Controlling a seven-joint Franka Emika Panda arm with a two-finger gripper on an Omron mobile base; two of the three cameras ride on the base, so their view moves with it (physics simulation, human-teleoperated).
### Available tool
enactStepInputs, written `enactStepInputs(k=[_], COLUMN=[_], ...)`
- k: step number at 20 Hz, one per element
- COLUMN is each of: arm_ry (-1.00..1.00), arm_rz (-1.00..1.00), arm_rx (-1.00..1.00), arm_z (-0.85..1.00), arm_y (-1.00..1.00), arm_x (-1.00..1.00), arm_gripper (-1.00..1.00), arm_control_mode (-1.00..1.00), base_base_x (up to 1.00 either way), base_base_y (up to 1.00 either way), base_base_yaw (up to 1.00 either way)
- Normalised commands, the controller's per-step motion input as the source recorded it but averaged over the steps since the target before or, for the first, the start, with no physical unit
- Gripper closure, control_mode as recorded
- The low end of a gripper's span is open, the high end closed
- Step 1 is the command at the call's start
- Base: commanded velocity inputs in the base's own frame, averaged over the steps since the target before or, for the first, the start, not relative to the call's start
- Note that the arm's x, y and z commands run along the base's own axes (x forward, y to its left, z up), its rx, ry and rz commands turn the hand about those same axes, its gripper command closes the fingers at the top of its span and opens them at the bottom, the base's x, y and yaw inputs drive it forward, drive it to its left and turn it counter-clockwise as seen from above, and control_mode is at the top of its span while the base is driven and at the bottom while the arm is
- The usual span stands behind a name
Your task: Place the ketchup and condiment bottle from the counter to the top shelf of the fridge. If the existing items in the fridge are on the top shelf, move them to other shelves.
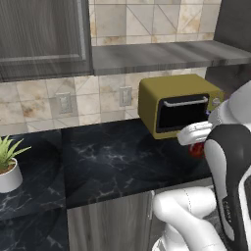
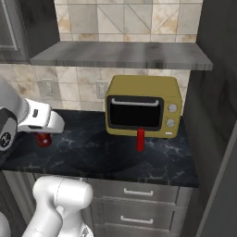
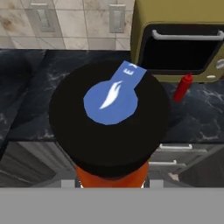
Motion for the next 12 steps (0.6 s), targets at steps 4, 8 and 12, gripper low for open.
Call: enactStepInputs(k=[4,8,12], arm_ry=[-0.02,0.00,0.00], arm_rz=[0.02,0.00,0.00], arm_rx=[0.00,0.00,0.00], arm_z=[0.00,0.00,0.00], arm_y=[-0.09,0.00,0.00], arm_x=[-0.25,0.00,0.00], arm_gripper=[1.00,1.00,1.00], arm_control_mode=[1.00,1.00,1.00], base_base_x=[-0.75,-1.00,-1.00], base_base_y=[-0.41,-0.81,-0.98], base_base_yaw=[0.08,0.07,-0.12])
